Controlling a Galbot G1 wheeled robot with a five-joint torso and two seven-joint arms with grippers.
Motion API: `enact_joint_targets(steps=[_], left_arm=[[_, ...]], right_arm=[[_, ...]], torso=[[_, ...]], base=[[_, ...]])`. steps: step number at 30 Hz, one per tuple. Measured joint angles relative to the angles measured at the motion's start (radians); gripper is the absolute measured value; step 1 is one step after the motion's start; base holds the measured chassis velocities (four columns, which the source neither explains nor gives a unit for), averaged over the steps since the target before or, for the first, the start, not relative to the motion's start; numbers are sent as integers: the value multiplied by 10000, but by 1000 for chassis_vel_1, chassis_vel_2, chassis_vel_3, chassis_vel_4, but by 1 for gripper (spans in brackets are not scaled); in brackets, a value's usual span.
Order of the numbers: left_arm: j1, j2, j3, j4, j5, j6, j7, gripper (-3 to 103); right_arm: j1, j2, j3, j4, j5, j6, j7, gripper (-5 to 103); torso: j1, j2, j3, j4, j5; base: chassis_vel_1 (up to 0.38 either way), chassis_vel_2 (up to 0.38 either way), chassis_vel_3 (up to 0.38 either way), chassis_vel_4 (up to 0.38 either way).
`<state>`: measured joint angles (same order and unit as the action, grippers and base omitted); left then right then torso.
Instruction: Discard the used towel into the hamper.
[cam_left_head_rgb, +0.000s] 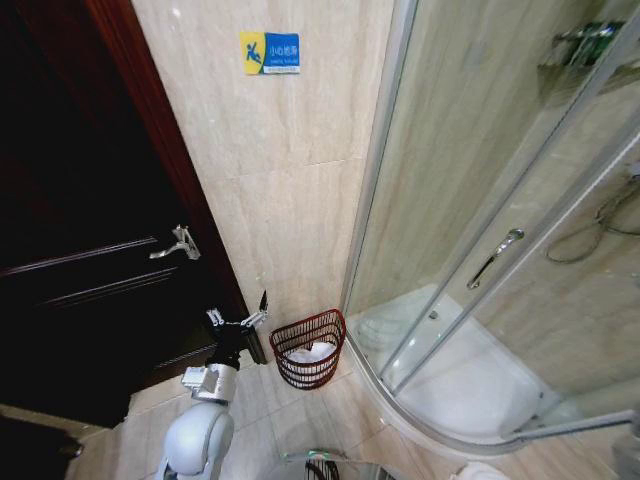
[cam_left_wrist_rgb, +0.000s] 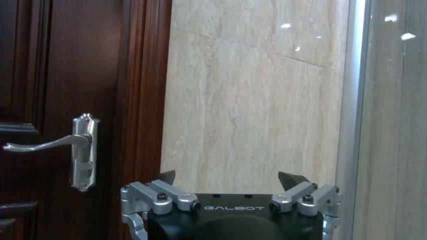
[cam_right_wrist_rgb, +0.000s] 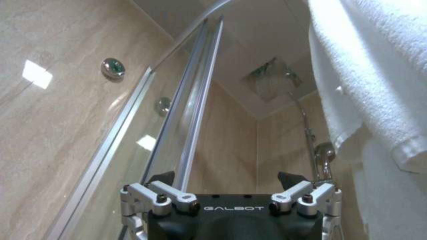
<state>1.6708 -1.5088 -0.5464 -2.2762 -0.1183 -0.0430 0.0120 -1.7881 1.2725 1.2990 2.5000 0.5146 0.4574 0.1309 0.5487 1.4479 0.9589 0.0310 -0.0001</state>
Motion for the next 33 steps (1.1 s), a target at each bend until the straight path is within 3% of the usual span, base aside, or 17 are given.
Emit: enact_joint_targets(steps=[9,20,28,33], left_arm=[[-1,-4,4,0,0,1,0,100],[-1,-3,4,0,0,1,0,100],[0,-3,4,0,0,1,0,100],[0,-4,4,0,0,1,0,100]], right_arm=[[22,76,-52,-1,-26,5,-22,100],[37,125,-81,-1,-61,5,-31,100],[40,79,-62,0,-61,7,-29,100],[62,40,-63,0,-61,2,-23,100]], torso=[[-45,-107,-56,-1,3],[-282,-612,-331,0,1],[-195,-372,-203,0,1],[-42,-50,-28,0,0]], base=[[0,0,0,0],[0,0,0,0],[0,0,0,0],[0,0,0,0]])
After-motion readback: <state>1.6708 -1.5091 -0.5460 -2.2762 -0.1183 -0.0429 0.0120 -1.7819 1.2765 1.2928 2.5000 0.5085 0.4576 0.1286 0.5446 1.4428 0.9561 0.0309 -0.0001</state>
